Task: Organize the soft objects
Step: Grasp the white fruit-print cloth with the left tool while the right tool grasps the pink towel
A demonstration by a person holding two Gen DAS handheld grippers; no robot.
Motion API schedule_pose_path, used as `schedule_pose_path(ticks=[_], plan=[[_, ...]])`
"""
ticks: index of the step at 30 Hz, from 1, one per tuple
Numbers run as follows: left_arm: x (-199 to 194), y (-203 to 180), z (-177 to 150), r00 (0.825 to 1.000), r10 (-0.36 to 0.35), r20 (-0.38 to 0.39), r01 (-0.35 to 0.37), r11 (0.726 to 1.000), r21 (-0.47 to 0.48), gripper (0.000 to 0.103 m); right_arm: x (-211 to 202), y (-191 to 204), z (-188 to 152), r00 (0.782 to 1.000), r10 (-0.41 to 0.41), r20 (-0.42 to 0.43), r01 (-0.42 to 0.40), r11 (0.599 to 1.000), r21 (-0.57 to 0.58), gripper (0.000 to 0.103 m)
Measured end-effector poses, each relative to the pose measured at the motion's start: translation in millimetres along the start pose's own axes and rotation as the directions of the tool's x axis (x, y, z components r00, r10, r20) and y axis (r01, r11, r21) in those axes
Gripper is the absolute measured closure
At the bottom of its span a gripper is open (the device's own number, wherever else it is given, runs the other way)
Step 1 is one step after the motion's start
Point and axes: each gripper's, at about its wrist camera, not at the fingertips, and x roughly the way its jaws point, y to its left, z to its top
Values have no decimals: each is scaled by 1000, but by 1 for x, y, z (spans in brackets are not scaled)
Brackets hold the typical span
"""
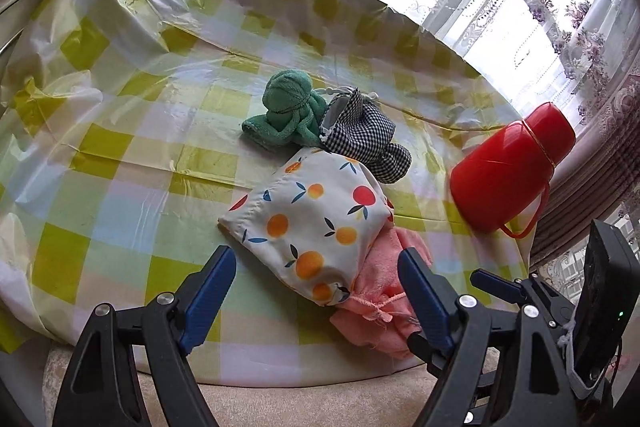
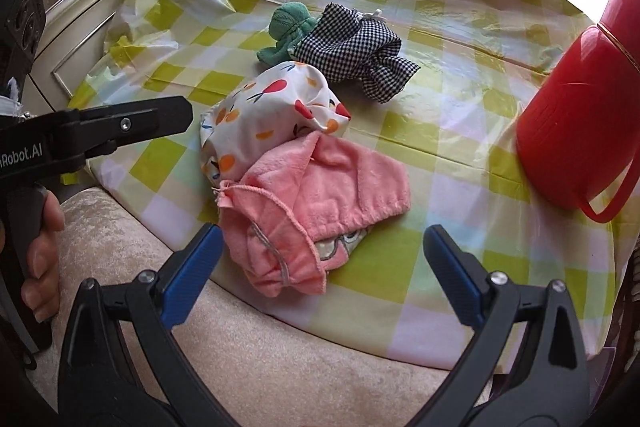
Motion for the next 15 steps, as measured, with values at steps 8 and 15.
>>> schedule_pose_path(ticks=[8,15], plan=[[34,-1,17,993,-77,-87,81,996,43,17,23,8,11,1000,10,-26,-11,1000,-21,2],[70,5,32,984,-69,-163,75,997,31,12,42,6,20,999,16,-49,-16,1000,14,2]])
